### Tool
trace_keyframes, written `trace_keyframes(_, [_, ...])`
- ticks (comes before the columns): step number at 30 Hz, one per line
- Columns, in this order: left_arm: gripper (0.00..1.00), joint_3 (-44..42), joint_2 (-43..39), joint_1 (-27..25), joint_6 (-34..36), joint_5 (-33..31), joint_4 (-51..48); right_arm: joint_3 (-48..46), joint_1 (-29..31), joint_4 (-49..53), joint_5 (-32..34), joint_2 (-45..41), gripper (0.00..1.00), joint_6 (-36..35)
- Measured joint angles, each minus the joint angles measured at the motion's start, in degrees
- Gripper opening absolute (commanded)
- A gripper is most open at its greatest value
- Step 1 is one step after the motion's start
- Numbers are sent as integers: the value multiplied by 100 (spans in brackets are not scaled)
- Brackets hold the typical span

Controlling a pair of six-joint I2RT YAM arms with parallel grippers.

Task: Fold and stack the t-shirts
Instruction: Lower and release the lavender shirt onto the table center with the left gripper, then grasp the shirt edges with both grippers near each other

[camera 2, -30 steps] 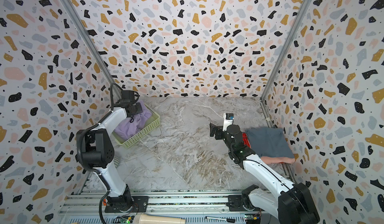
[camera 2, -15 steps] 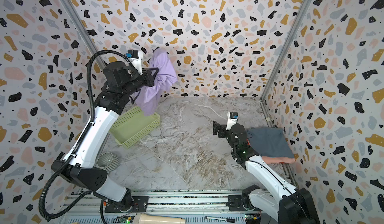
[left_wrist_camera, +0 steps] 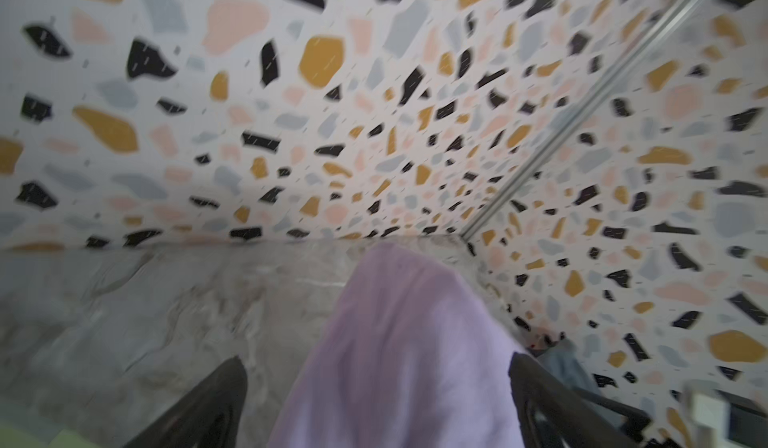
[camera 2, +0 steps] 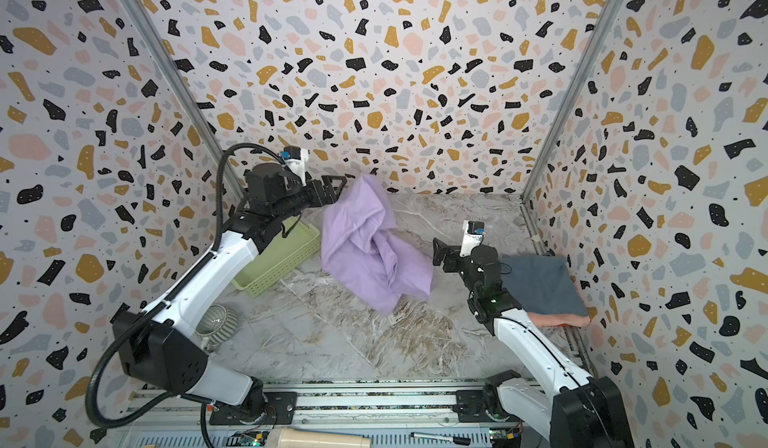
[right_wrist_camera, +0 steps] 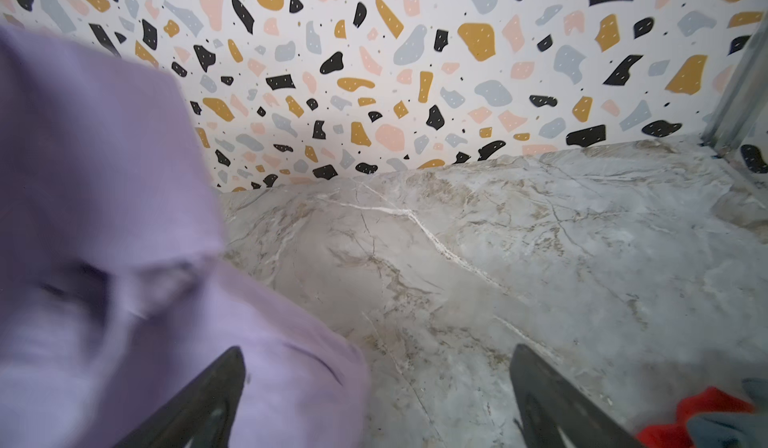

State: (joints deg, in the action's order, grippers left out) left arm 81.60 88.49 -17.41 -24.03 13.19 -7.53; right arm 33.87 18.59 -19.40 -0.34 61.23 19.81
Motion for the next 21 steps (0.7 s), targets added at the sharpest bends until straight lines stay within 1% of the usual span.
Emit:
trace_keyframes(2, [100,-282,210,4,94,-470,-291,0,0,4,-140,166,99,0])
trace_keyframes(4, [98,-629,249,13,151,-737,-490,0,0,7,-297,352,99,-4])
trace_keyframes(9, [93,-1292,94,-111,258,-872,-501,2,85,37,-715,802,99,-160])
trace_keyframes(11, [89,-1429,83,-323,323,-935,-483,4,273,85,-822,999,99,-293])
trace_keyframes(13, [87,-1543,101,-651,393,-988,-479,7,538,109,-911,1217,99,-442])
trace_keyframes(17, [81,-1672,304,-1447,455,-1128,-337,17,1034,203,-1056,1672,94,-621])
trace_keyframes(21, [76,-1762,713,-2046,374,-1198,-22,11,1244,214,-1191,1897,92,-595])
